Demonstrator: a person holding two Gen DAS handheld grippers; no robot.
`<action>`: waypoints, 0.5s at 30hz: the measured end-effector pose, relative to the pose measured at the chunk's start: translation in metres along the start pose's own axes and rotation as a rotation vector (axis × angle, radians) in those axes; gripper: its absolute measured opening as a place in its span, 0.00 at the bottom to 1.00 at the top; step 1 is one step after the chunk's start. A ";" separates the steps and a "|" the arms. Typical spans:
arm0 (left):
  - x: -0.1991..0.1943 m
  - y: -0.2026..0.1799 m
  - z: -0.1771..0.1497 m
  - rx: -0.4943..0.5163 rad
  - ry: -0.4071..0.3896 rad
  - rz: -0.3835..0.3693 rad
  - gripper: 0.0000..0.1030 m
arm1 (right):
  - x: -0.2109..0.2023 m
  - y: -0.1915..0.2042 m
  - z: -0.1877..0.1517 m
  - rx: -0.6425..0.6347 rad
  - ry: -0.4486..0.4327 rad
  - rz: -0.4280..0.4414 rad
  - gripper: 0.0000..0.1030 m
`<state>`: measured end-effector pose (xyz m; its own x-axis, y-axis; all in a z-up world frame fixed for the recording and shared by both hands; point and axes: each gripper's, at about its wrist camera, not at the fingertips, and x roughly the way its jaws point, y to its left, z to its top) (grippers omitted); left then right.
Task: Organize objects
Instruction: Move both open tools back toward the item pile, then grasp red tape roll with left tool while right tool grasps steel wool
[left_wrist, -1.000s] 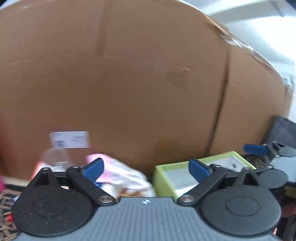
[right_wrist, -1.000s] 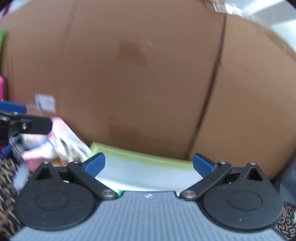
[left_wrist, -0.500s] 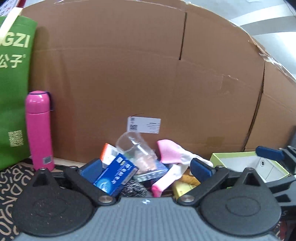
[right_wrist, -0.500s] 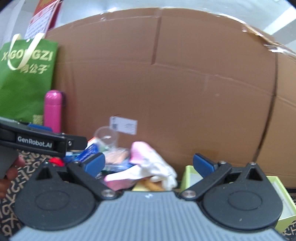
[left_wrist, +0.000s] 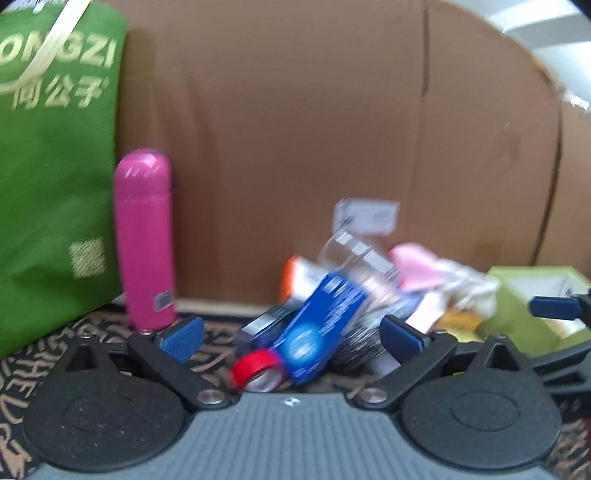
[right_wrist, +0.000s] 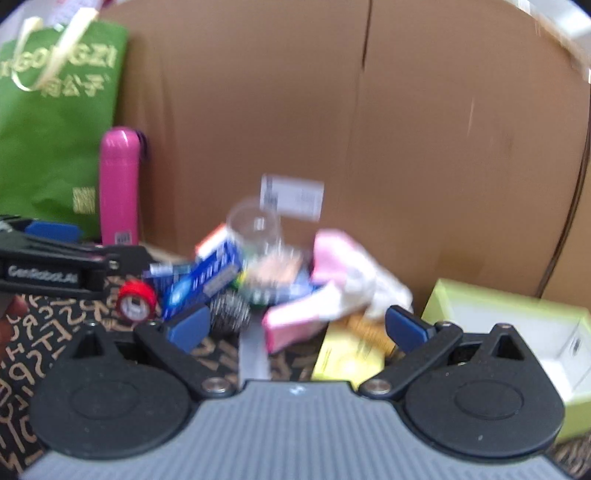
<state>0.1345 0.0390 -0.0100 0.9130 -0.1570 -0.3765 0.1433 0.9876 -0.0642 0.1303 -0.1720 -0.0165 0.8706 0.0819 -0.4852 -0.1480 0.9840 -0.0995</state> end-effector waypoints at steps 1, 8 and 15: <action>0.004 0.007 -0.006 -0.001 0.021 0.010 1.00 | 0.005 0.001 -0.004 0.011 0.023 0.002 1.00; 0.040 0.040 -0.024 -0.096 0.144 -0.006 1.00 | 0.038 0.014 -0.014 0.030 0.068 0.019 1.00; 0.071 0.036 -0.013 -0.030 0.160 -0.059 0.97 | 0.075 0.015 0.000 0.103 0.053 -0.053 0.90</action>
<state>0.1995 0.0636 -0.0515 0.8306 -0.2156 -0.5134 0.1811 0.9765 -0.1171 0.1935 -0.1513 -0.0545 0.8494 0.0231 -0.5273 -0.0507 0.9980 -0.0380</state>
